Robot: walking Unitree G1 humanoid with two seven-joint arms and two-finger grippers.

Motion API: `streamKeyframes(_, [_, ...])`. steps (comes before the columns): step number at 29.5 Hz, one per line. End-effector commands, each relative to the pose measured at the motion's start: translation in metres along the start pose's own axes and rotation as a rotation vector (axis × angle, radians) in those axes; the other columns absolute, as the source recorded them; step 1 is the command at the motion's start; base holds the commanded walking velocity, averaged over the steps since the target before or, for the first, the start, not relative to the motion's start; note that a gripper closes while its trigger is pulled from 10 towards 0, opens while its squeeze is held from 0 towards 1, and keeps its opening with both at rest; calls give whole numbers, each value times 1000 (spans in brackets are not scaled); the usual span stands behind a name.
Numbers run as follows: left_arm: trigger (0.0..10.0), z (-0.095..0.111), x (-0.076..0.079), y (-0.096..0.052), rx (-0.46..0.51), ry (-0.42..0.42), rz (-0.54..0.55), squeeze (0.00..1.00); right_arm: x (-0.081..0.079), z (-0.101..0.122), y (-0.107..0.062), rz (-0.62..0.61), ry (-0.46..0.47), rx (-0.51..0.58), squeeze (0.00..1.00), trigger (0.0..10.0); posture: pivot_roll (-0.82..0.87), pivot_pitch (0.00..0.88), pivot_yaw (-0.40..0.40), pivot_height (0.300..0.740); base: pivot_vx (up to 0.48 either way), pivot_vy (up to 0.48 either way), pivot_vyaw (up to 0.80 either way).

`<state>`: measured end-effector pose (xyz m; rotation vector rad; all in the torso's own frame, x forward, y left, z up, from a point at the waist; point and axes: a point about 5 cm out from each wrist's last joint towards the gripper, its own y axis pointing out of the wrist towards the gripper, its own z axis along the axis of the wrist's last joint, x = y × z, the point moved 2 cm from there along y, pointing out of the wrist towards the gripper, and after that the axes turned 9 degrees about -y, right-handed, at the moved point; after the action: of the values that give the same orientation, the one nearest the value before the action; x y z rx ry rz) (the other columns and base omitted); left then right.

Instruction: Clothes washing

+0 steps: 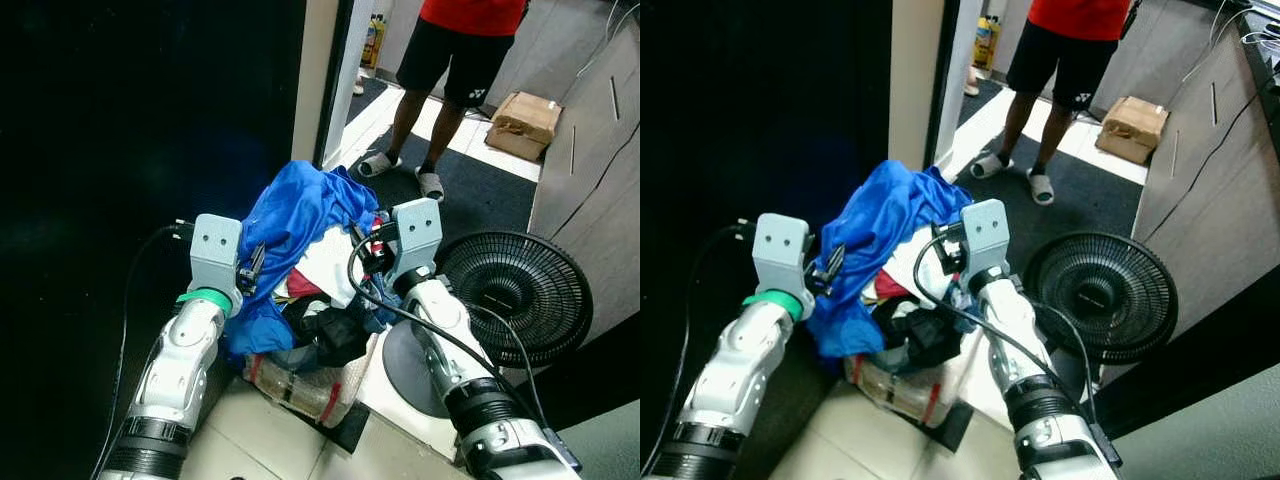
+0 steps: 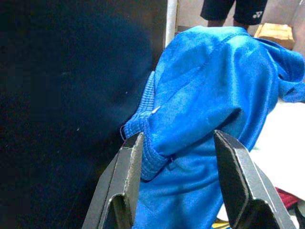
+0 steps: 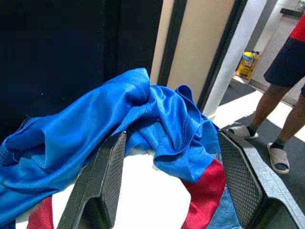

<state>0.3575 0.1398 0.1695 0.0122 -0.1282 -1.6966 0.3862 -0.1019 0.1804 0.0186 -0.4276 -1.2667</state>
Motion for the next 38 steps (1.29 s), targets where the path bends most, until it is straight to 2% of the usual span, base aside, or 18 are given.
streamKeyframes(1, [10000,0,5,0,3,1,-15,0,3,-5,-1,2,-13,-14,0,10000,103,138,-76,740,0,0,0])
streamKeyframes(5, [10000,-4,15,6,-9,17,-52,0,12,-5,1,-11,-33,-25,0,10000,95,161,-83,740,0,0,0])
streamKeyframes(9, [10000,0,15,10,6,-3,-49,0,15,-4,3,-11,-34,-24,0,10000,88,162,-86,740,0,0,0])
streamKeyframes(13, [10000,10,6,10,32,-23,-37,0,27,-4,1,-54,-2,-25,0,10000,94,138,-46,740,0,0,0])
streamKeyframes(14, [10000,11,5,12,27,-8,-53,0,34,-8,-3,-93,1,-32,0,10000,93,137,-14,740,0,0,0])
streamKeyframes(16, [10000,12,5,13,25,-4,-61,0,35,-10,-5,-108,1,-37,0,10000,92,136,-2,740,0,0,0])
streamKeyframes(17, [10000,12,8,16,18,8,-80,0,37,-14,-9,-132,8,-44,0,10000,87,136,33,740,0,0,0])
streamKeyframes(18, [10000,14,11,20,9,27,-112,0,38,-19,-13,-160,18,-51,0,10000,78,138,72,740,0,0,0])
streamKeyframes(22, [10000,15,15,24,3,42,-142,0,37,-22,-16,-174,23,-56,0,10000,69,141,103,740,0,0,0])
streamKeyframes(23, [10000,16,15,30,-10,58,-157,0,34,-24,-17,-181,28,-63,0,10000,62,148,122,740,0,0,0])
streamKeyframes(28, [10000,14,13,40,-48,79,-139,0,30,-27,-14,-168,35,-80,0,10000,57,167,119,740,0,0,0])
streamKeyframes(32, [10000,14,5,46,-69,89,-92,0,27,-25,-9,-130,29,-89,0,10000,66,204,81,740,0,0,0])
streamKeyframes(34, [10000,14,-10,52,-97,87,-25,0,24,-24,-4,-97,10,-98,0,10000,70,246,48,740,0,0,0])
streamKeyframes(38, [10000,20,-26,59,-99,96,51,0,25,-21,-1,-84,3,-94,0,10000,63,272,32,740,0,0,0])
